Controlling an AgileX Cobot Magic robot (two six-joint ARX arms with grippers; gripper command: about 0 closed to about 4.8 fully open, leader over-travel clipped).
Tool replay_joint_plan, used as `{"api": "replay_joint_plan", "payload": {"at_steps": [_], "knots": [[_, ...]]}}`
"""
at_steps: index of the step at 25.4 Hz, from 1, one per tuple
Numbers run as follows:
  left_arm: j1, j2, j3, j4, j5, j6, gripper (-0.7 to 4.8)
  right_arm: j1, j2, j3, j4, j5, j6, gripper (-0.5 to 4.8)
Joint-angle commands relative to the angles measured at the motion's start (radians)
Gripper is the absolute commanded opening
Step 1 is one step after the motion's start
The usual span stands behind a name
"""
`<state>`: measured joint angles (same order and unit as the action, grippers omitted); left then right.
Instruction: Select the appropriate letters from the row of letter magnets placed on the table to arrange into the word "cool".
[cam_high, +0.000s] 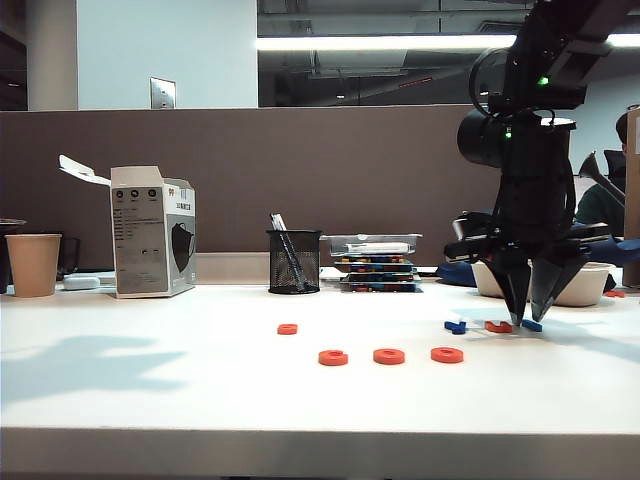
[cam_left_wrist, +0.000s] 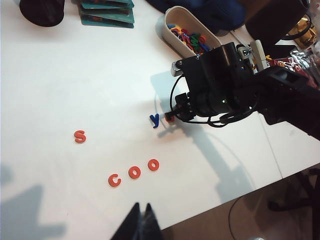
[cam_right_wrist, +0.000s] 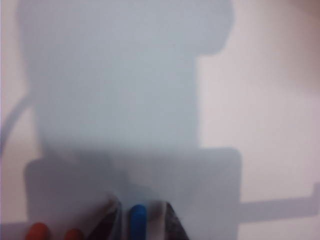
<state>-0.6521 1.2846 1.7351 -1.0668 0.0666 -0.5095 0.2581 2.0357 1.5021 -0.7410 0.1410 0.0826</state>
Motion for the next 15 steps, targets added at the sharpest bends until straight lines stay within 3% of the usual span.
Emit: {"api": "replay_joint_plan", "payload": {"at_steps": [1, 15], "knots": [[-0.001, -0.005, 0.004, 0.006, -0.003, 0.005, -0.04, 0.000, 0.046, -0.016, -0.068, -0.023, -0.004, 1.07], [-0.001, -0.005, 0.004, 0.007, -0.003, 0.005, -0.04, 0.000, 0.046, -0.016, -0.154, -0.092, 0.000, 1.04]]}}
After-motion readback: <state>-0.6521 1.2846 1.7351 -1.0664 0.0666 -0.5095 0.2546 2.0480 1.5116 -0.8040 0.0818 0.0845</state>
